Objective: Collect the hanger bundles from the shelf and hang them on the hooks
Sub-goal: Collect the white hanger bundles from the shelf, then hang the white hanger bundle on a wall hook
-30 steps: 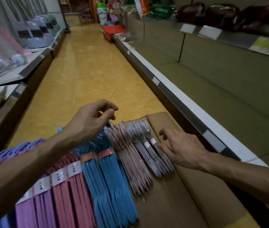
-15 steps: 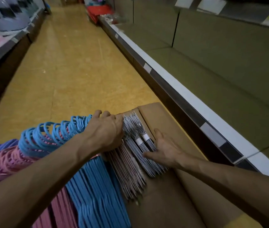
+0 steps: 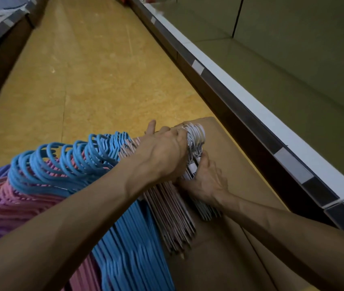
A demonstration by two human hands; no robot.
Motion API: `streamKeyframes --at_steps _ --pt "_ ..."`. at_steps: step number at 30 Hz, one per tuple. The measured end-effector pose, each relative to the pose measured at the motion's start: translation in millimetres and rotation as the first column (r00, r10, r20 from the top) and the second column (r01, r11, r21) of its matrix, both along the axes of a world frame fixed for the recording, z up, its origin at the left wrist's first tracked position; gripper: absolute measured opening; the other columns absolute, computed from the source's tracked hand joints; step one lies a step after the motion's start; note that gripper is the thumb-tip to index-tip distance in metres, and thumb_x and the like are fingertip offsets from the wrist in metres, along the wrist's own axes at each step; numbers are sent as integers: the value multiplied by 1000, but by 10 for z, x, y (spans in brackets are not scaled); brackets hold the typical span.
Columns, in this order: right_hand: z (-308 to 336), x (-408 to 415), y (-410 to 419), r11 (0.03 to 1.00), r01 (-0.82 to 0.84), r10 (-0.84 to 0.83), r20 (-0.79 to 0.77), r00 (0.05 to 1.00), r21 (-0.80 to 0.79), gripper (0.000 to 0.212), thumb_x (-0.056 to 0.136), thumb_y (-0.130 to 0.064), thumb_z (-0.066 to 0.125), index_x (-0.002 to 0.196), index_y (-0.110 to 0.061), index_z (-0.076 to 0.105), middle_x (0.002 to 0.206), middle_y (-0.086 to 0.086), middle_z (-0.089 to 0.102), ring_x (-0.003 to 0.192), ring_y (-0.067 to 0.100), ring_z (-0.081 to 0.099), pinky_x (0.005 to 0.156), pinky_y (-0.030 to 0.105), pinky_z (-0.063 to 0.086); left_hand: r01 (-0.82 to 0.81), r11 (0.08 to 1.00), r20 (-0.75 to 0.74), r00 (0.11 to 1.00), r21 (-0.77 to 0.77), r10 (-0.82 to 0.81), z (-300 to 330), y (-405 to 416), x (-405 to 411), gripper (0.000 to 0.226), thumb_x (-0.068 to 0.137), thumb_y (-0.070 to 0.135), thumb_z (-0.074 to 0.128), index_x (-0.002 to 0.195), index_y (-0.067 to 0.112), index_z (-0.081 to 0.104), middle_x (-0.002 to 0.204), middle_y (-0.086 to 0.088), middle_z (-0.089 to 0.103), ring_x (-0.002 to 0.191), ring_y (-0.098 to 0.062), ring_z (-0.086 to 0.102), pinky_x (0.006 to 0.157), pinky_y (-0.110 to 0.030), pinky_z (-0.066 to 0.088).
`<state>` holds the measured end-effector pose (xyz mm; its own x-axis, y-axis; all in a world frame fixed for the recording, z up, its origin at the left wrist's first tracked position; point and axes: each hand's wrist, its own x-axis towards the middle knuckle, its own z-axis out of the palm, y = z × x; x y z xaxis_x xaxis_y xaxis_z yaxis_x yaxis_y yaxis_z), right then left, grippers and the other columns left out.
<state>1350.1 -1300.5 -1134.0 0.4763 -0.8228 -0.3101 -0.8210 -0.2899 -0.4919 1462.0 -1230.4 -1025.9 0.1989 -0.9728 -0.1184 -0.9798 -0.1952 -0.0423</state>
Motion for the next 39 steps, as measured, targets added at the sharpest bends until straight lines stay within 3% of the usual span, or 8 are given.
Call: streamKeyframes --at_steps 8,14,19,24,28,33,36,39 --pt "-166 97 17 988 154 -152 54 987 -32 113 75 -59 73 152 -25 -2 149 10 29 130 38 41 98 50 41 39 992 -148 987 -118 -57 -85 -217 -19 42 98 29 42 135 10 43 141 -10 51 128 -27 47 114 -42 25" --pt "-218 50 4 983 159 -146 135 980 -90 98 79 -51 72 151 -24 11 147 4 38 121 35 51 93 51 48 48 989 -234 969 -141 -80 -41 -183 23 50 99 29 46 145 11 36 151 -7 43 137 -24 41 121 -42 19" --pt "-74 -13 -106 976 208 -195 158 968 -68 85 75 -52 70 144 -26 26 130 2 55 107 29 60 85 46 54 -59 965 -353 935 -256 -37 42 -84 94 56 100 31 47 151 12 33 154 -8 41 140 -25 38 115 -35 31" --pt "199 -128 -250 977 200 -212 320 924 70 75 68 -52 70 132 -27 39 108 3 63 94 27 64 82 49 57 -229 898 -498 867 -375 14 147 45 204 47 101 31 51 145 15 43 147 -4 49 135 -18 44 105 -27 34" --pt "479 -206 -353 975 153 -211 449 868 162 51 77 -31 72 119 -32 43 98 0 66 86 22 69 79 49 60 -491 777 -735 676 -394 55 297 135 260 41 99 28 55 139 17 51 135 -1 59 120 -12 55 99 -25 43" --pt "887 -278 -324 947 -6 -210 632 746 322 41 76 -20 69 114 -26 55 100 8 70 88 26 73 82 53 60 -739 634 -923 371 -229 99 509 248 297 56 95 29 61 146 22 38 137 -1 51 118 -21 54 99 -39 46" --pt "1138 -289 -214 928 -124 -180 715 676 351 37 78 -10 65 113 -18 57 99 14 68 88 31 72 82 56 59 -798 597 -988 141 -79 58 604 308 275 76 89 31 69 152 23 27 134 -7 50 124 -31 52 107 -50 42" --pt "1344 -285 -57 873 -277 -163 776 610 402 41 77 -9 63 116 -18 59 107 19 69 91 34 72 76 49 60 -806 592 -998 -50 28 -22 715 356 165 73 91 26 69 151 16 29 137 -8 51 121 -30 55 106 -50 44"
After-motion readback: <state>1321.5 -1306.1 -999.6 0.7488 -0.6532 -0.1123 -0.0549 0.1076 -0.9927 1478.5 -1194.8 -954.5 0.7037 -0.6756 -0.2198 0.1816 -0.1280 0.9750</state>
